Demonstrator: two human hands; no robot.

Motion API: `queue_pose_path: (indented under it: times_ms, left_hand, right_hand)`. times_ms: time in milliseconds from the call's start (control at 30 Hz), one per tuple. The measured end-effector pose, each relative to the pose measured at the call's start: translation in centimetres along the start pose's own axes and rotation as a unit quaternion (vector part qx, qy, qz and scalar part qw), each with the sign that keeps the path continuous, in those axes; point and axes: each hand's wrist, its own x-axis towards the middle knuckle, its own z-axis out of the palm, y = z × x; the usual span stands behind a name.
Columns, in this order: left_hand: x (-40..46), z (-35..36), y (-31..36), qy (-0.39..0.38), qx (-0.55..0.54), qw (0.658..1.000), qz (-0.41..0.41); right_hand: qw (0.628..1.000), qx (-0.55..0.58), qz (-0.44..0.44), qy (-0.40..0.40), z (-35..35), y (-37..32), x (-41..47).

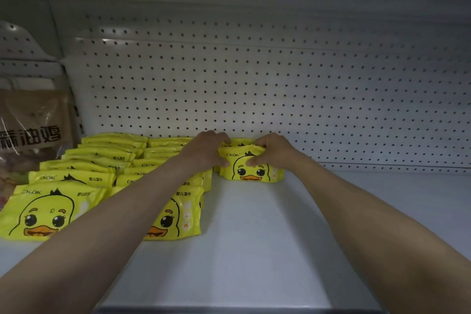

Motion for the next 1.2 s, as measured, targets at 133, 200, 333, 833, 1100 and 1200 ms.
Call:
queue_pose_path:
  times_ms: [133,200,333,833,1100,1200]
  left_hand:
    - [0.1,0.3,-0.4,0.003,0.005,1.000,-0.008]
    - [0.2,0.4,-0.4,0.005,0.006,1.000,-0.009]
    - [0.4,0.6,-0.7,0.003,0.008,1.000,-0.018]
    - [0.7,0.5,-0.2,-0.002,0.045,0.998,-0.038]
    - [-3.1,-2.4,2.5,0.040,0.019,0.996,-0.073]
    - [-6.2,-3.9,3.4,0.064,0.011,0.994,-0.089]
  right_hand:
    - [0.992,-0.098,-0.042,0.068,1.1,0.7,0.5]
    - [0.987,-0.131,-0.063,0.074,1.6,0.9,0.4]
    - [0.978,-0.174,-0.074,0.089,2.3,0.9,0.2]
    - [0.946,-0.285,-0.056,0.142,4.6,-1.9,-0.6]
    - [0.961,-0.259,-0.035,0.089,0.9,-5.4,-3.4]
    - [0.970,-0.215,-0.054,0.095,-0.8,-7.4,-5.8]
